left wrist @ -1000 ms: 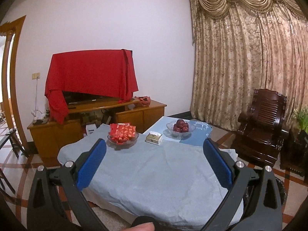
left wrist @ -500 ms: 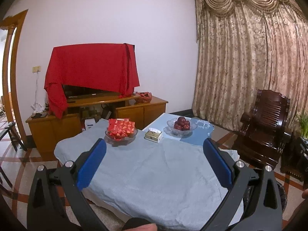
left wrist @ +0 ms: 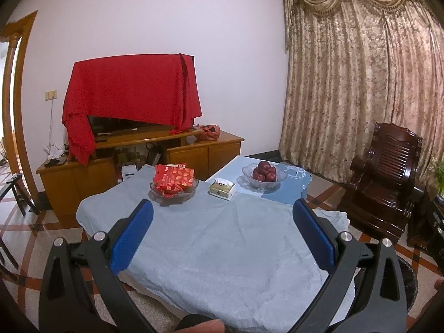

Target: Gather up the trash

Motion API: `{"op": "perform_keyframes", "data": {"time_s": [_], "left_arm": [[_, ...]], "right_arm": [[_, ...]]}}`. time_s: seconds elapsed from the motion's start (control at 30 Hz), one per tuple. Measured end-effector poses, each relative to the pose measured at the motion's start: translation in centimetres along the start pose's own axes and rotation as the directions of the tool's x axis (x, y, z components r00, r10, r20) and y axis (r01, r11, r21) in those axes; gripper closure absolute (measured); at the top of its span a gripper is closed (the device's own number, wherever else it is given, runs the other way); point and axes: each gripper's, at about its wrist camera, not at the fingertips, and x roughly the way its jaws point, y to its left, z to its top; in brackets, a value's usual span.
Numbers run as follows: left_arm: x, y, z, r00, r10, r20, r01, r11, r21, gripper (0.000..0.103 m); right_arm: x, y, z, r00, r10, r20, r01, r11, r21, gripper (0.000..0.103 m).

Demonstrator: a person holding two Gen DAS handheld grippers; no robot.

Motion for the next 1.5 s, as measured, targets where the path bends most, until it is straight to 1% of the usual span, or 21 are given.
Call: {"op": "perform_keyframes", "data": {"time_s": [0.17,0.33,0.47,0.8,1.27,1.5], "left_arm": [[0.0,0.1,0.1,1.000,0.000,-0.002,0.000,1.000,-0.001,0.005],[0.1,0.0,0.2,1.000,-0.001,-0.003,0.001,1.000,0.001,0.005],[0.9,0.0,0.5,1.000,0.003,-0.002,-0.003,1.000,0.007,0.005],[1.8,0.6,1.0,1.000,0.006,0.021,-0.006,1.000,0.007,0.005],[0.1,0.5,1.0,0.998,0.004,0.060,-0.005,1.000,0.013,0.005],[0.0,0.4,1.0,0.998,0.001,0.063,-0.002,1.000,0.014,0.005]], "right_arm": [[0.5,0.2,0.0,1.000,0.001,-0.007,-0.001,1.000,-0.001,0.006],[1.5,0.5,-0.4,0.999,-0.001,-0.034,0.001,1.000,-0.004,0.006],[1.8,0.5,-0.6,0.999,-0.006,-0.040,0.005,1.000,-0.007,0.006],[1.7,0.2,-0.7,1.000,-0.010,-0.024,0.010,1.000,0.012,0.006],[0.4,-0.9,-0.5,1.000,-0.013,0.005,0.013,0.999,0.030,0.006],[0.2,-1.2,-0.4,1.000,-0.017,0.009,0.016,0.999,0.037,0.006]]}}
